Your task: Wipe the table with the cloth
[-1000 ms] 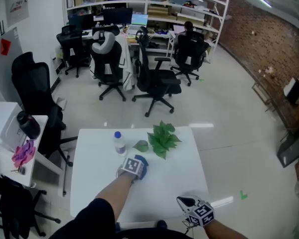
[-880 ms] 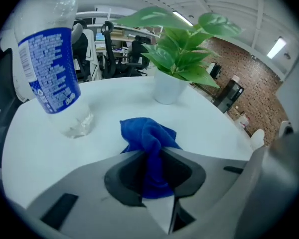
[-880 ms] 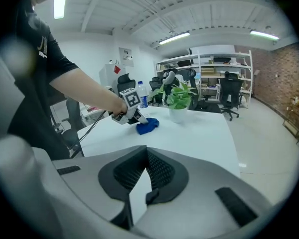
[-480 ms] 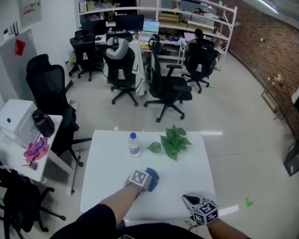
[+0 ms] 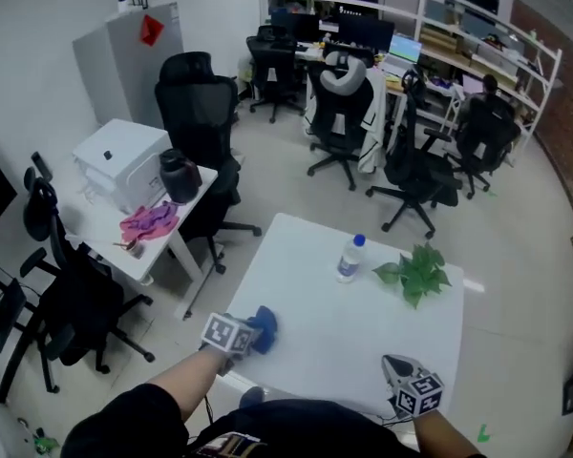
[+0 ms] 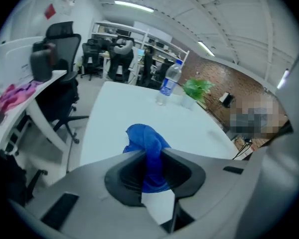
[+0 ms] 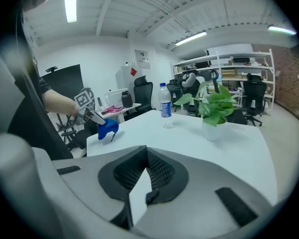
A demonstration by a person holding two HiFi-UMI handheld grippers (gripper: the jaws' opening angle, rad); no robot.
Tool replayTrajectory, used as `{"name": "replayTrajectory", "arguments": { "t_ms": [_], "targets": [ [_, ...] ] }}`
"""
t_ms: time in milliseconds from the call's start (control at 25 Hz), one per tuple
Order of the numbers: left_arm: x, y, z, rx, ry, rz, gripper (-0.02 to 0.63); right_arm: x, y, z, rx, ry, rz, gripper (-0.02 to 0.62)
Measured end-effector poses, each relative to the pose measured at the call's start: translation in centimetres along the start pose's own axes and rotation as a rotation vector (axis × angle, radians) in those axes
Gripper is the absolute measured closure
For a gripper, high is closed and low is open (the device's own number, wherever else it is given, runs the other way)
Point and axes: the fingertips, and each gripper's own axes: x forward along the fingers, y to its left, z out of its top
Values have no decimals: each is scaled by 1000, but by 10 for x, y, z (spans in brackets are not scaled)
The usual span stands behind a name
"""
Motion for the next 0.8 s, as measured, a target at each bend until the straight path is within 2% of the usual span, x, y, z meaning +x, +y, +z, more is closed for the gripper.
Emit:
{"name": "replayTrajectory", "arguments": {
  "t_ms": [160, 280, 480, 640, 680, 720, 760, 800],
  "targets": [
    [-39, 64, -70, -125, 14, 107, 529, 34, 21, 6, -39, 38, 67, 578],
    [-43, 88, -102, -149, 32, 159, 529, 52, 32, 12, -65, 61, 94, 578],
    [-33, 109, -113, -159, 42, 195, 522, 65, 46, 21, -93, 80, 109, 578],
    [-35, 101, -110, -169, 60, 169, 498, 55, 45, 23, -79, 73, 105, 578],
    [-37, 97, -109, -197, 48, 148, 472, 50, 43, 23, -74, 68, 102, 578],
    [-39, 92, -106, -228, 30, 125, 410, 45, 41, 22, -67, 61, 97, 578],
    [-42, 88, -100, -249, 10, 106, 316, 40, 38, 23, -58, 53, 89, 578],
    [-44, 84, -92, -251, -10, 97, 268, 36, 33, 23, -47, 43, 78, 578]
  ]
}}
